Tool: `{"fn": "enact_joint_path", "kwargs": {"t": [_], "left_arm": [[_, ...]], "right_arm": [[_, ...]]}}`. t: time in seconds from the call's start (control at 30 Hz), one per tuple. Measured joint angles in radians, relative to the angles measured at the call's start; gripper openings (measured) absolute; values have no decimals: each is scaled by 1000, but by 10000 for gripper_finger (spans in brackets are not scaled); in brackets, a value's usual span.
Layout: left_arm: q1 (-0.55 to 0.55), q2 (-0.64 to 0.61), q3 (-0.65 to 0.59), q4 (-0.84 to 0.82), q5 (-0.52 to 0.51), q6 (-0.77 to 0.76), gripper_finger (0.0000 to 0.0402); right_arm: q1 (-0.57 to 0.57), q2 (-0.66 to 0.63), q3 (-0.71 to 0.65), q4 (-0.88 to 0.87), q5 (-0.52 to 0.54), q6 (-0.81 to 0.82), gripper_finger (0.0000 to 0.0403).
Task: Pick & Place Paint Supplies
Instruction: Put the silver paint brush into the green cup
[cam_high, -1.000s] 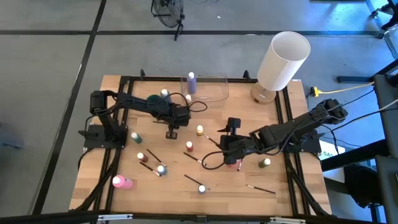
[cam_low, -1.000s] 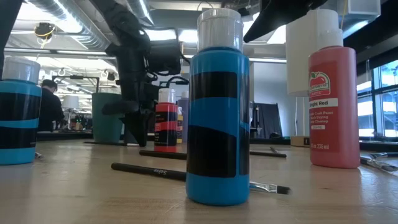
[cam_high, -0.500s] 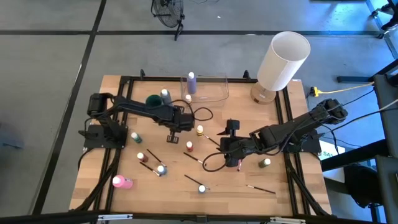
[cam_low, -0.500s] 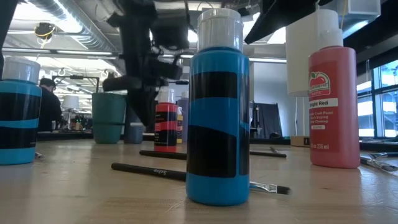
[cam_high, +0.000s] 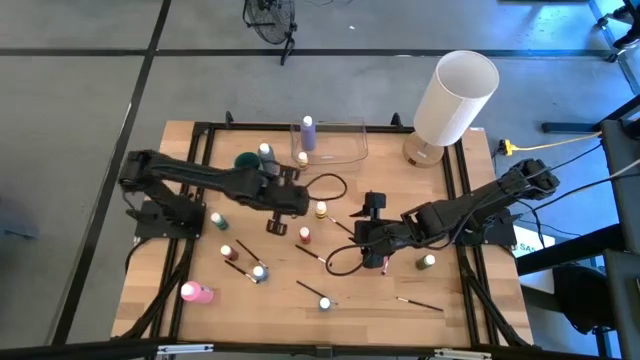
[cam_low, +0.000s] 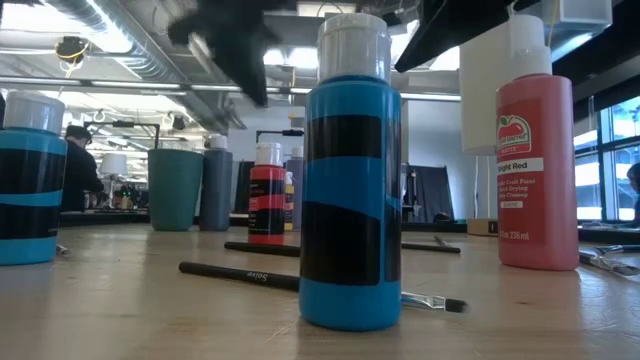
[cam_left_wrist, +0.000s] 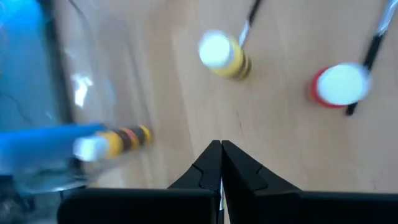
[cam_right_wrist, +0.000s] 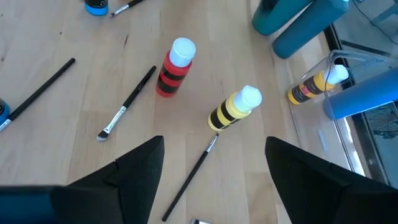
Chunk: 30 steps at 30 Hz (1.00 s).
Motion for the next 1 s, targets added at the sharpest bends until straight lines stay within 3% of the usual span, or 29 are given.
{"fn": "enact_joint_path", "kwargs": {"t": [0.17,0.3,0.4,0.73,1.0], "left_arm": [[16,-209,-18,2,-21,-20,2],[34,-379,-81,125,-5,-11,2],[55,-512,-186,290,39,26,2],[166,-925,-687,829,31,46,2],[246,-1115,-905,1039,23,64,2]], "right_arm": [[0,0,0,-3,1,0,284],[-2,0,0,-6,0,0,284],[-6,0,0,-6,1,3,284],[-7,0,0,1,3,16,284],[-35,4,0,11,2,16,284]]}}
